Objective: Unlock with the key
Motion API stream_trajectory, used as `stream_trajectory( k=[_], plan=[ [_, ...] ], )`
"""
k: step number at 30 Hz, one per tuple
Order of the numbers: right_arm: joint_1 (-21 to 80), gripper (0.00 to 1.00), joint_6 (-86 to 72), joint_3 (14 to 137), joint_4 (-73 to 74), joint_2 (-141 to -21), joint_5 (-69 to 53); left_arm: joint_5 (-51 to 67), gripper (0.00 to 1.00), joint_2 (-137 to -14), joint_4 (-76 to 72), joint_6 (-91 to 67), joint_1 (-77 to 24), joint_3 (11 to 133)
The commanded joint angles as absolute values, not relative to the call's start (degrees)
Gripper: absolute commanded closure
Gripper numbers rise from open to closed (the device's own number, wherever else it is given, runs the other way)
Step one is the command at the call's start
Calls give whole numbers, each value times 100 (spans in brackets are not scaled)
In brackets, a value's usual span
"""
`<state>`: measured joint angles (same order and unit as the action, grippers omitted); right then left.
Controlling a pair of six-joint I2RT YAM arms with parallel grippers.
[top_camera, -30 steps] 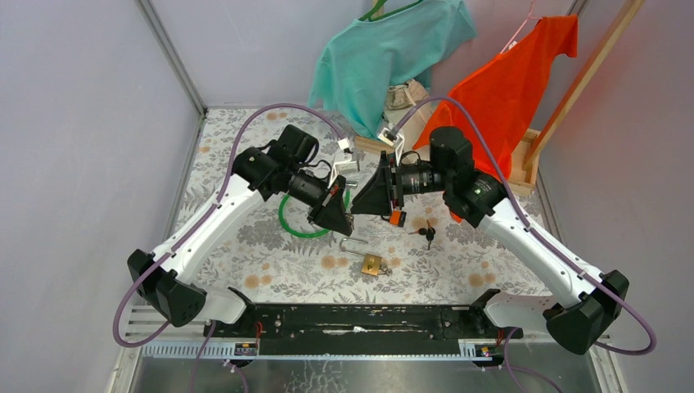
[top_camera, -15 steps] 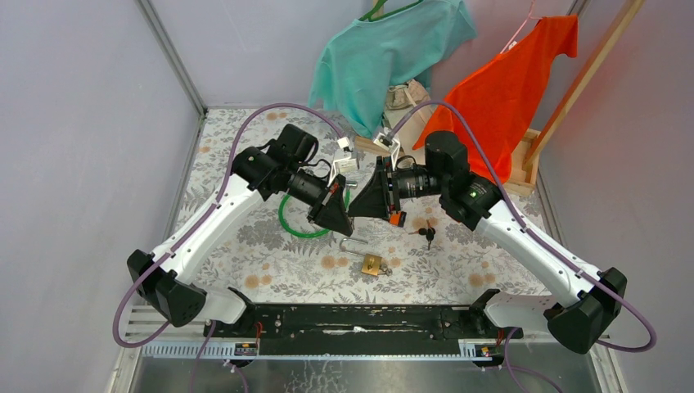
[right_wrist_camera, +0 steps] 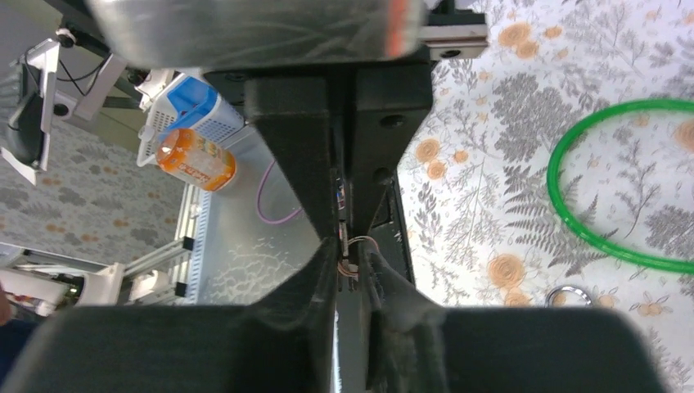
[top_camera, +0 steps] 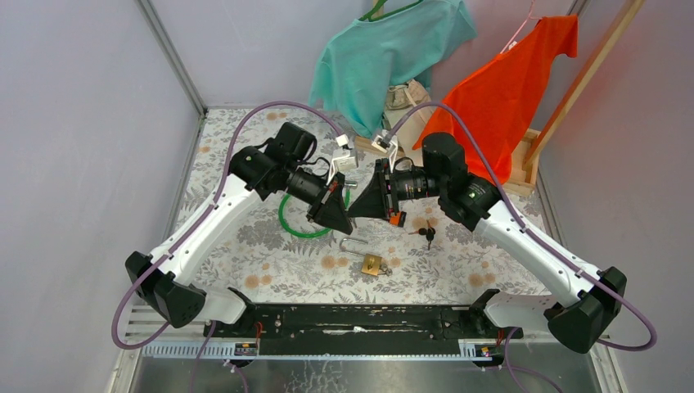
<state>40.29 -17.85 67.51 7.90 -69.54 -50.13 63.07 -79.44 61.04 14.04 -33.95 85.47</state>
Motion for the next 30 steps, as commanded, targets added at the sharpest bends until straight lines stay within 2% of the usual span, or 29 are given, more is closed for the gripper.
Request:
stream_trajectory(
  k=[1, 2, 3, 5, 8, 12, 21, 30],
  plan=[
    [4117, 90, -1802, 6765, 502, -6931, -4907, 6467, 100, -7863, 5994, 1336, -3349, 8726],
    [4121, 98, -1814, 6755, 476, -6922, -4893, 6456, 99, -7864, 5994, 1336, -3349, 8739],
    [4130, 100, -1824, 6740, 459, -6911, -4863, 6439, 98, -7865, 5996, 1329, -3348, 8750],
    [4129, 100, -1852, 6677, 413, -6845, -4762, 6396, 92, -7859, 6018, 1339, -3341, 8798],
    [4121, 100, -2015, 6402, 125, -6581, -4417, 6353, 76, -7824, 6109, 1416, -3315, 8842],
    [4121, 100, -2480, 5768, -709, -6166, -3829, 6406, 66, -7687, 6174, 1493, -3254, 8744],
    [4117, 100, -3884, 4513, -3340, -5804, -3832, 6593, 65, -7383, 5867, 1314, -3124, 8452],
    [4120, 100, -3810, 4184, -3638, -5478, -3515, 6729, 67, -7243, 5836, 1274, -3095, 8406]
  ],
)
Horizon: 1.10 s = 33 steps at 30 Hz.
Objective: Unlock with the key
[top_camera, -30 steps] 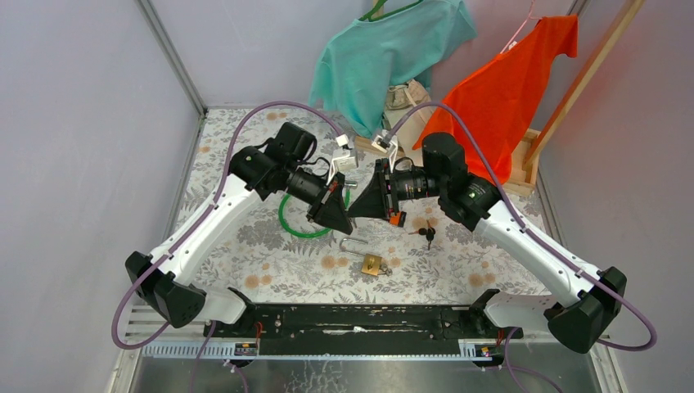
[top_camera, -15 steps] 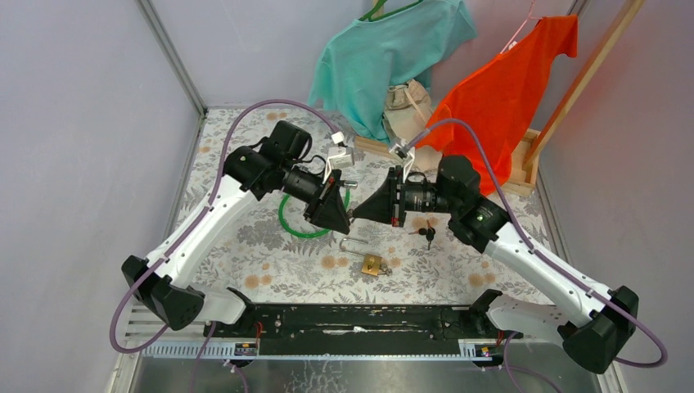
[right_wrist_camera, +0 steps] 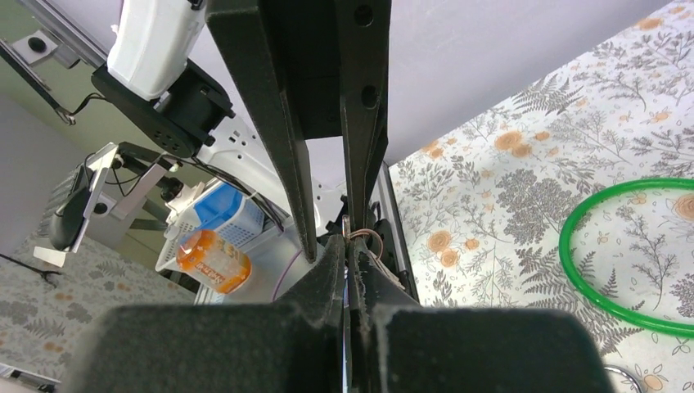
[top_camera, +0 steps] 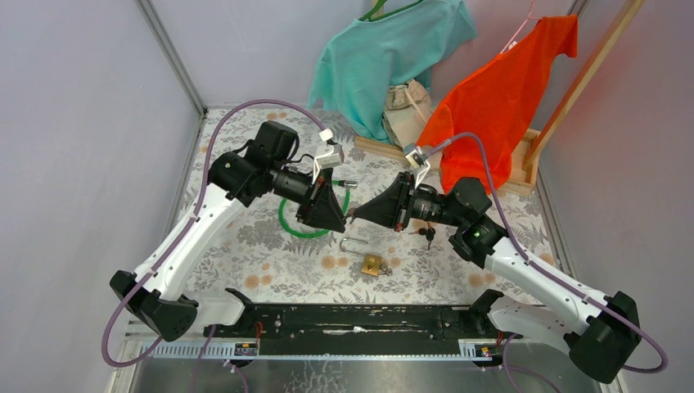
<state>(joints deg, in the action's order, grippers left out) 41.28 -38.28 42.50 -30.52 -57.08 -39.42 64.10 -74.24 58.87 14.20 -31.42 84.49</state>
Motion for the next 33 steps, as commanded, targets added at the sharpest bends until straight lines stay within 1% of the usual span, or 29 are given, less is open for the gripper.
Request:
stream_trajectory(
  k=[1, 4, 8, 9, 19, 28, 33],
  plan=[
    [4118, 100, -3793, 4151, -3646, -5450, -3500, 6748, 67, -7230, 5837, 1281, -3086, 8410],
    [4122, 100, -3788, 4061, -3718, -5362, -3449, 6873, 64, -7165, 5803, 1272, -3028, 8422],
    [4122, 100, -3759, 4008, -3754, -5287, -3416, 6757, 51, -6953, 5329, 976, -2966, 8235],
    [4122, 100, -3761, 4008, -3753, -5283, -3404, 6707, 50, -6904, 5188, 859, -2968, 8183],
    [4119, 100, -3890, 4103, -4004, -5413, -3485, 6206, 50, -6818, 3892, -349, -2960, 7868],
    [4121, 100, -3846, 4173, -3853, -5377, -3480, 5914, 49, -6814, 3908, -389, -2927, 7952],
    [4122, 100, -3540, 4337, -3226, -5167, -3395, 5858, 49, -6833, 4264, -22, -2584, 8412]
  ],
)
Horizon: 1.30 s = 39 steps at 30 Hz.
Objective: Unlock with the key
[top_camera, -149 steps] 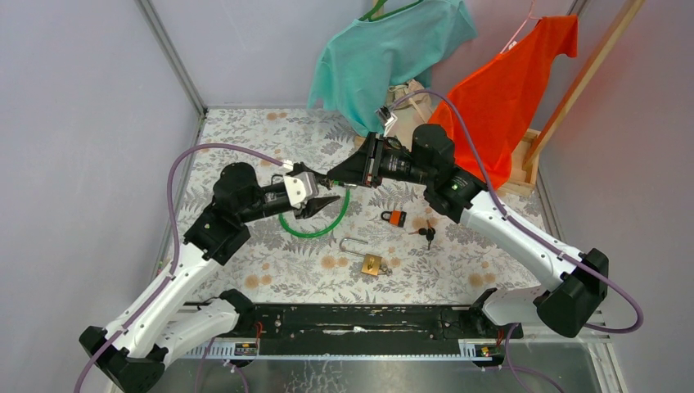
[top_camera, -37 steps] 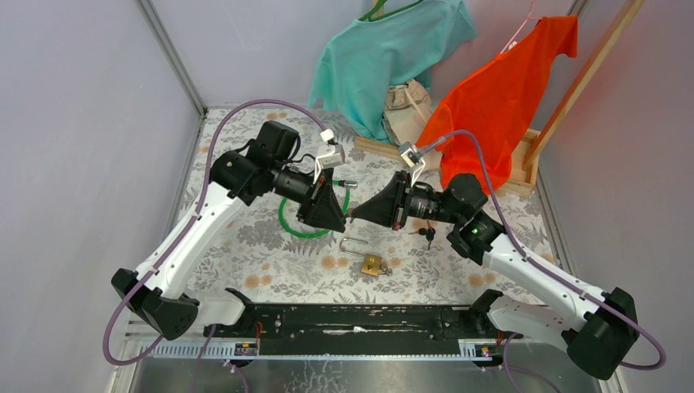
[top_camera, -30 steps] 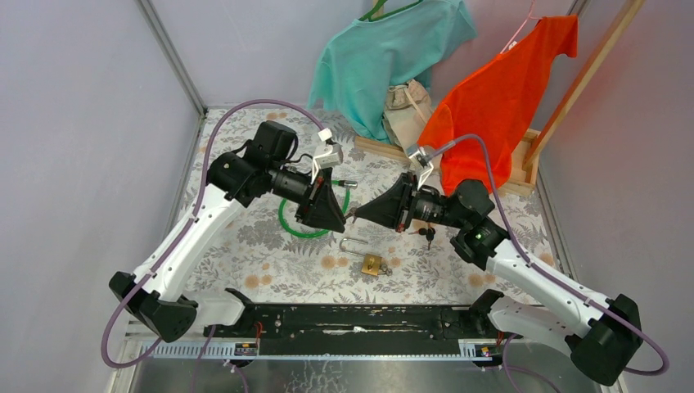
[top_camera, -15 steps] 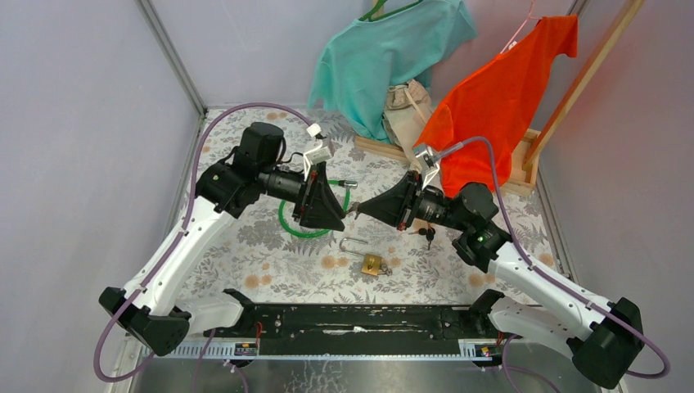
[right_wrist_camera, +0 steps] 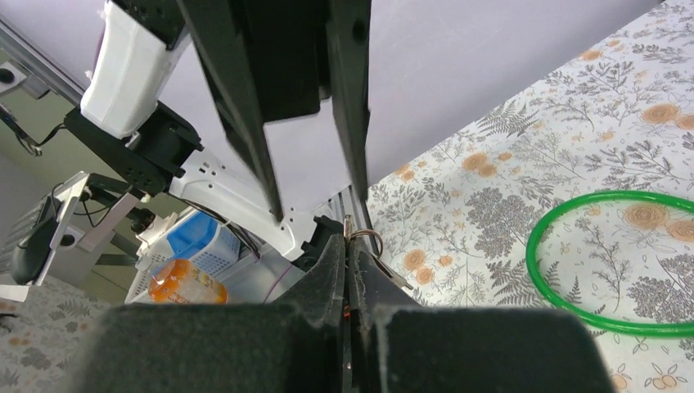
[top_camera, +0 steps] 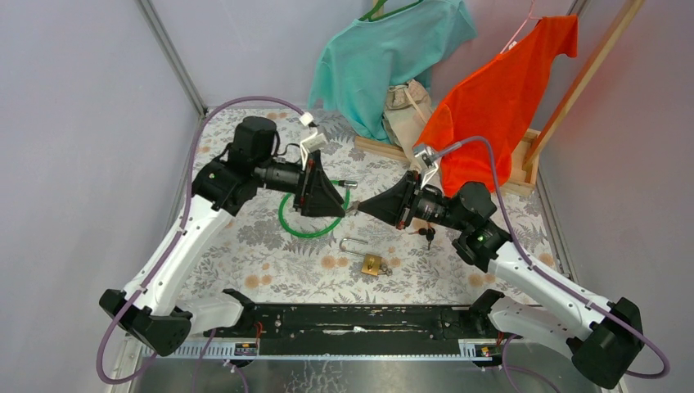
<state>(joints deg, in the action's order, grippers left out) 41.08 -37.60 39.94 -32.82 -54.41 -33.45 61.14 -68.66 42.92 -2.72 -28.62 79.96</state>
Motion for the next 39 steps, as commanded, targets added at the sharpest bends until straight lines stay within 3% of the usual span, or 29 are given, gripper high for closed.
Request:
stream_trajectory(
  k=[1, 7, 14, 22, 26, 34, 36, 37, 39],
  plan=[
    [4122, 100, -3512, 4350, -3129, -5138, -3379, 5859, 49, -6832, 4310, 45, -2518, 8502],
    [4122, 100, -3662, 4373, -3224, -5182, -3441, 6118, 48, -6813, 4168, -60, -2421, 8306],
    [4122, 100, -3942, 4427, -3700, -5402, -3458, 6647, 49, -6751, 2943, -1147, -2441, 7514],
    [4122, 100, -4068, 4438, -3974, -5629, -3383, 6761, 53, -6754, 2890, -1259, -2552, 7367],
    [4115, 100, -4166, 4419, -4188, -5733, -3321, 6823, 63, -6752, 2841, -1317, -2584, 7286],
    [4122, 100, -4166, 4404, -4193, -5766, -3297, 6837, 99, -6750, 2855, -1306, -2584, 7287],
    [4122, 100, -4143, 4414, -4070, -5766, -3338, 6759, 100, -6772, 2998, -1190, -2584, 7369],
    [4119, 91, -4121, 4431, -3915, -5766, -3352, 6720, 100, -6788, 3135, -1075, -2588, 7418],
    [4115, 61, -3894, 4542, -3400, -5719, -3387, 6682, 100, -6838, 3515, -793, -2584, 7540]
  ],
)
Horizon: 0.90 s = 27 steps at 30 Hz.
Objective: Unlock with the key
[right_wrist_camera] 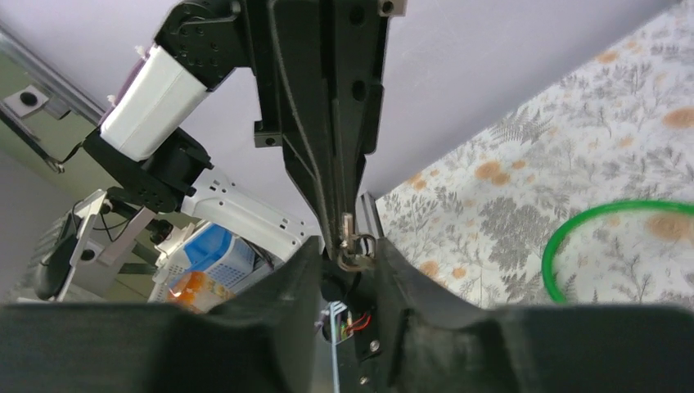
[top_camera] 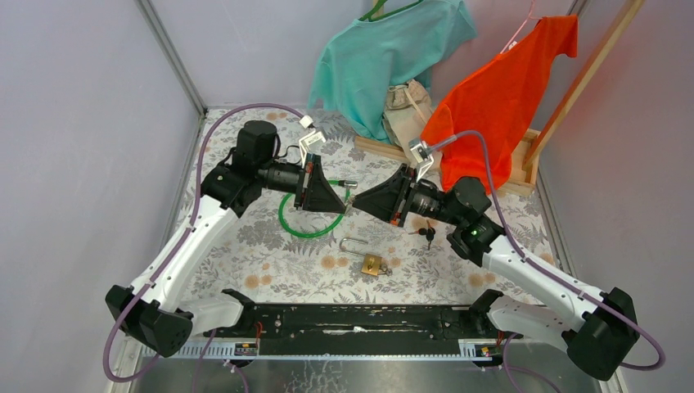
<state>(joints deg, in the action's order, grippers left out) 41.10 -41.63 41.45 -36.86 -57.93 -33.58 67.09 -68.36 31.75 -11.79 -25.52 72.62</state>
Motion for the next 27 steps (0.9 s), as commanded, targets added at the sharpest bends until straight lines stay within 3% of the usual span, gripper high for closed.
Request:
stream_trajectory(
  k=[1, 3, 7, 13, 27],
  plan=[
    [4105, 54, -3637, 4670, -2998, -5664, -3368, 6657, 100, -6879, 3724, -632, -2585, 7613],
    [4011, 42, -3132, 5074, -2262, -5578, -3420, 6653, 100, -6979, 4245, -270, -2584, 7824],
    [3711, 38, -2475, 5821, -1313, -5757, -4225, 6711, 100, -7084, 4900, 192, -2584, 7969],
    [3560, 41, -2253, 6329, -826, -6425, -5438, 6757, 100, -7226, 5525, 623, -2614, 8174],
    [3568, 47, -2939, 6149, -1669, -7009, -6047, 6710, 100, -7359, 5669, 743, -2715, 8303]
  ],
)
